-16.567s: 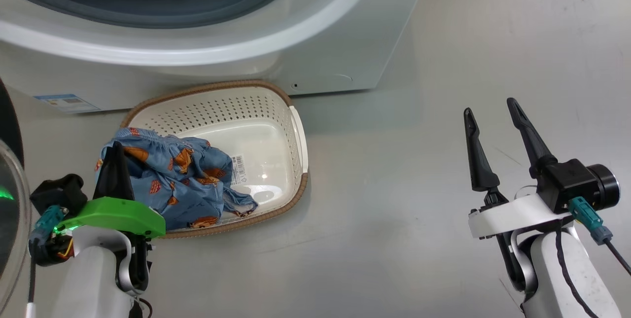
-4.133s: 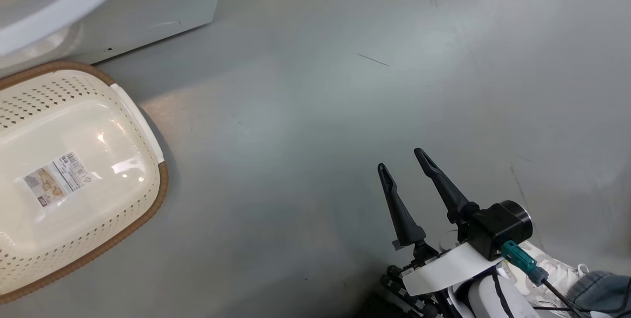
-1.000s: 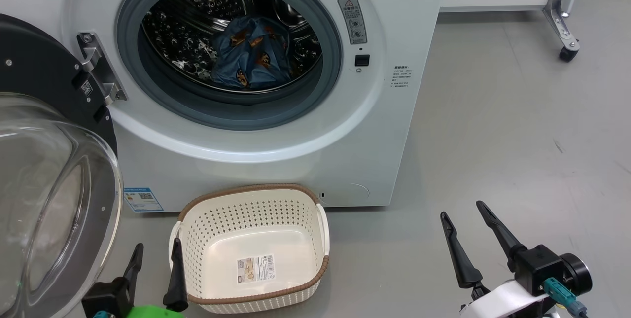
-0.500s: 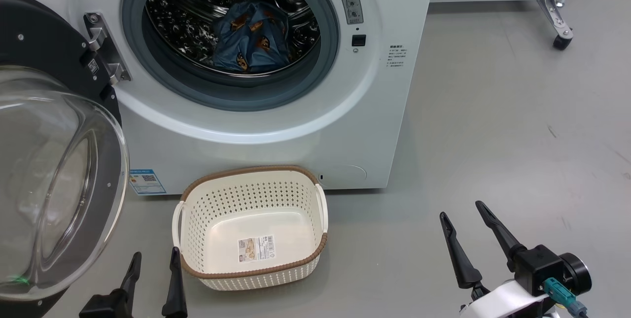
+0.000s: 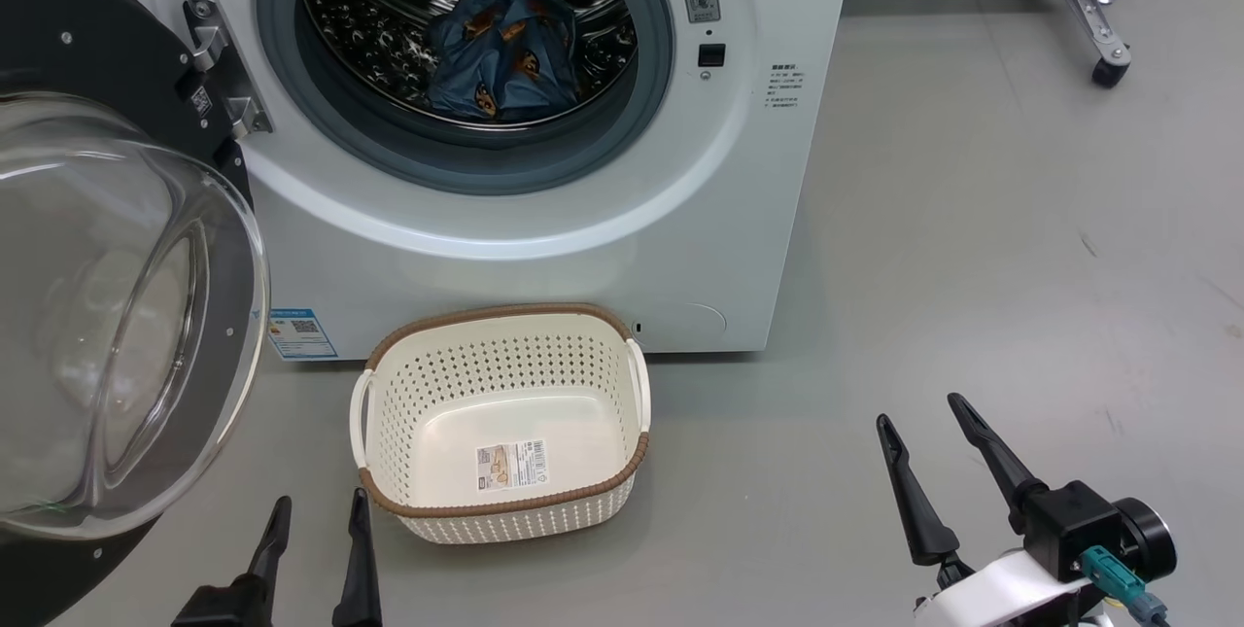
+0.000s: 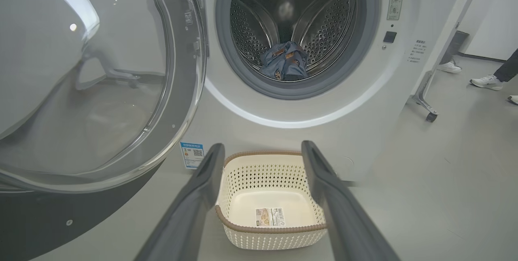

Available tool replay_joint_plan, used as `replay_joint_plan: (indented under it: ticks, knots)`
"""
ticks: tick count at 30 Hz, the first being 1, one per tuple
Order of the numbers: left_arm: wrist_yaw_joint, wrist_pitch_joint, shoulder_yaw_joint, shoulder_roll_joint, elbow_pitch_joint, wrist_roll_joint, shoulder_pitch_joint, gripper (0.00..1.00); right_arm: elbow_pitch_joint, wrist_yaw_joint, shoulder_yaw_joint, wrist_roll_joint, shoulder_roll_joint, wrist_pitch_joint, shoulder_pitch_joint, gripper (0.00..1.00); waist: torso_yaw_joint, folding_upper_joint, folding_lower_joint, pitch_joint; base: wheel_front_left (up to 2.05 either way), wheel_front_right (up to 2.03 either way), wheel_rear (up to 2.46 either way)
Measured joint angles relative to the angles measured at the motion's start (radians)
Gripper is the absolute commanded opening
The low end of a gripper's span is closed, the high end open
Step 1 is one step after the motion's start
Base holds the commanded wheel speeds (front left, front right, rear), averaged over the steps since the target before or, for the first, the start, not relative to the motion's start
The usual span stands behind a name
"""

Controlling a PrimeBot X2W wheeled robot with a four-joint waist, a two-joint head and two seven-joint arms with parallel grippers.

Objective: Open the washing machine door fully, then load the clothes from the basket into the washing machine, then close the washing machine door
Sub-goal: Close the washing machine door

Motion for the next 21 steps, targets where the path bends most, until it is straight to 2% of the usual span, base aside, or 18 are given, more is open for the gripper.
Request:
replay_joint_plan:
  ticks: [5,10,18,21]
  knots:
    - [0.0,0.0,-0.011,0.0,-0.01,0.007,0.0,1.0,-0.008,0.0,-0.008,0.0,-0.002,0.0,0.0,1.0,0.02,0.0,0.0,0.0,-0.12,0.12,0.0]
    - [0.021,0.0,-0.011,0.001,-0.016,0.007,0.0,1.0,-0.021,0.0,-0.006,-0.007,-0.007,0.0,-0.004,1.0,0.07,0.0,0.0,-0.004,0.0,0.0,0.0]
    - [0.086,0.0,0.046,0.002,-0.058,0.007,0.022,1.0,-0.021,0.0,0.069,-0.008,-0.025,0.0,-0.055,1.0,0.166,0.0,0.0,-0.017,0.0,0.0,0.0]
    - [0.095,0.0,0.059,0.002,-0.075,0.007,0.048,1.0,-0.012,0.0,0.1,-0.008,-0.029,0.0,-0.067,1.0,0.206,0.0,0.0,-0.023,0.0,0.0,0.0]
